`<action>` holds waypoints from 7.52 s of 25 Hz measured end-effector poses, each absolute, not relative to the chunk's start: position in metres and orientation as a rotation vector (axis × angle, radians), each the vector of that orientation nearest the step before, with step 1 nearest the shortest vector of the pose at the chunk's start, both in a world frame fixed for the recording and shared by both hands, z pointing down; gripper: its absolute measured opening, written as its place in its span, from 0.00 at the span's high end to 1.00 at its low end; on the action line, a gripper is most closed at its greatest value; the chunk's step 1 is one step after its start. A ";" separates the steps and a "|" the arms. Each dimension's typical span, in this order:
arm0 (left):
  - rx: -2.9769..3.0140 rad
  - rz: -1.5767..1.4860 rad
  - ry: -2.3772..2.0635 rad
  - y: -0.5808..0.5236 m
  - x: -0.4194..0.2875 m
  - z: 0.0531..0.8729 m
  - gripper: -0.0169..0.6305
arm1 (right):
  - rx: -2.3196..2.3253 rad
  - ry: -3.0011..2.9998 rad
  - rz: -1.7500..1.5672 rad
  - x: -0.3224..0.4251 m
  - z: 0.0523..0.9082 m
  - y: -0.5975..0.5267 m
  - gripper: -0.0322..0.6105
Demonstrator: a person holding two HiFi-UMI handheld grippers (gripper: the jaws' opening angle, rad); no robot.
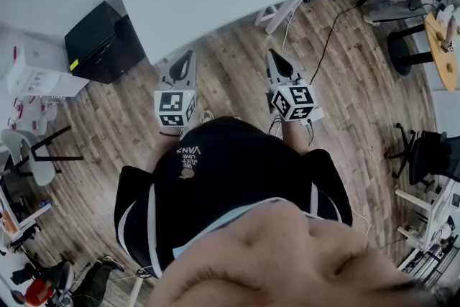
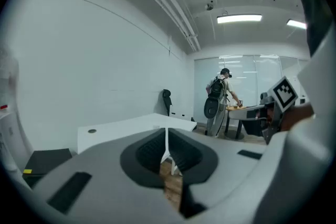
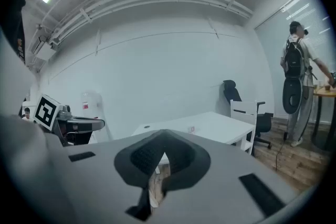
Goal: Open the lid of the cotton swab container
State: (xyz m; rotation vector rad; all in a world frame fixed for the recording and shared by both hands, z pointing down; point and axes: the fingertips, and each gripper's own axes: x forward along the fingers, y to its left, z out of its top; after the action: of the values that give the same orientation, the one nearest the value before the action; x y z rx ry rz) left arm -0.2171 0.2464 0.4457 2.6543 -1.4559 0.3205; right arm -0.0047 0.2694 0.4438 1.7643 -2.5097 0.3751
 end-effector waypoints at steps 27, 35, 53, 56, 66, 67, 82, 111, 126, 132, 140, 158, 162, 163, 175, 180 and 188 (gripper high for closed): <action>2.606 0.337 -1.551 0.277 -0.169 0.460 0.93 | 1.660 -2.614 0.371 0.042 0.450 0.281 0.93; 2.604 0.337 -1.531 0.265 -0.163 0.464 0.93 | 1.680 -2.601 0.380 0.048 0.454 0.273 0.93; 2.642 0.362 -1.441 0.155 -0.157 0.466 0.93 | 1.718 -2.565 0.386 0.044 0.452 0.170 0.93; 2.655 0.367 -1.417 0.132 -0.159 0.465 0.93 | 1.736 -2.552 0.389 0.041 0.451 0.148 0.93; 2.690 0.377 -1.348 0.058 -0.163 0.467 0.93 | 1.808 -2.510 0.390 0.034 0.450 0.087 0.93; 2.697 0.379 -1.338 0.051 -0.164 0.467 0.93 | 1.817 -2.505 0.389 0.033 0.450 0.082 0.93; 2.723 0.364 -1.237 -0.009 -0.174 0.477 0.93 | 1.881 -2.440 0.400 0.018 0.457 0.030 0.93; 2.661 0.367 -1.350 -0.121 -0.121 0.475 0.93 | 1.699 -2.555 0.371 0.058 0.449 -0.108 0.93; 2.636 0.387 -1.404 -0.152 -0.102 0.479 0.93 | 1.613 -2.615 0.388 0.070 0.456 -0.148 0.93; 2.643 0.376 -1.423 -0.166 -0.092 0.473 0.93 | 1.587 -2.628 0.397 0.076 0.460 -0.160 0.93; 2.651 0.365 -1.430 -0.182 -0.084 0.473 0.93 | 1.556 -2.640 0.403 0.079 0.462 -0.175 0.93; 2.693 0.303 -1.390 -0.202 -0.062 0.494 0.93 | 1.485 -2.644 0.419 0.082 0.474 -0.192 0.93; 2.695 0.319 -1.372 -0.201 -0.057 0.506 0.93 | 1.465 -2.643 0.422 0.083 0.477 -0.193 0.93; 2.691 0.325 -1.370 -0.200 -0.056 0.509 0.93 | 1.459 -2.644 0.423 0.083 0.478 -0.194 0.93; 2.652 0.394 -1.338 -0.193 -0.052 0.548 0.93 | 1.392 -2.650 0.431 0.080 0.487 -0.197 0.93; 2.641 0.396 -1.311 -0.189 -0.047 0.561 0.93 | 1.384 -2.650 0.437 0.082 0.490 -0.197 0.93; 2.640 0.441 -1.256 -0.183 -0.044 0.580 0.93 | 1.354 -2.654 0.450 0.080 0.494 -0.201 0.93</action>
State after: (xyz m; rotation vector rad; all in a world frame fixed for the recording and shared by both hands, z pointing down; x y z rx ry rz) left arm -0.0438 -0.1833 0.5797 2.6398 -1.2562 0.4414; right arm 0.0801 -0.2012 0.4942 1.3544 -2.6538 0.4502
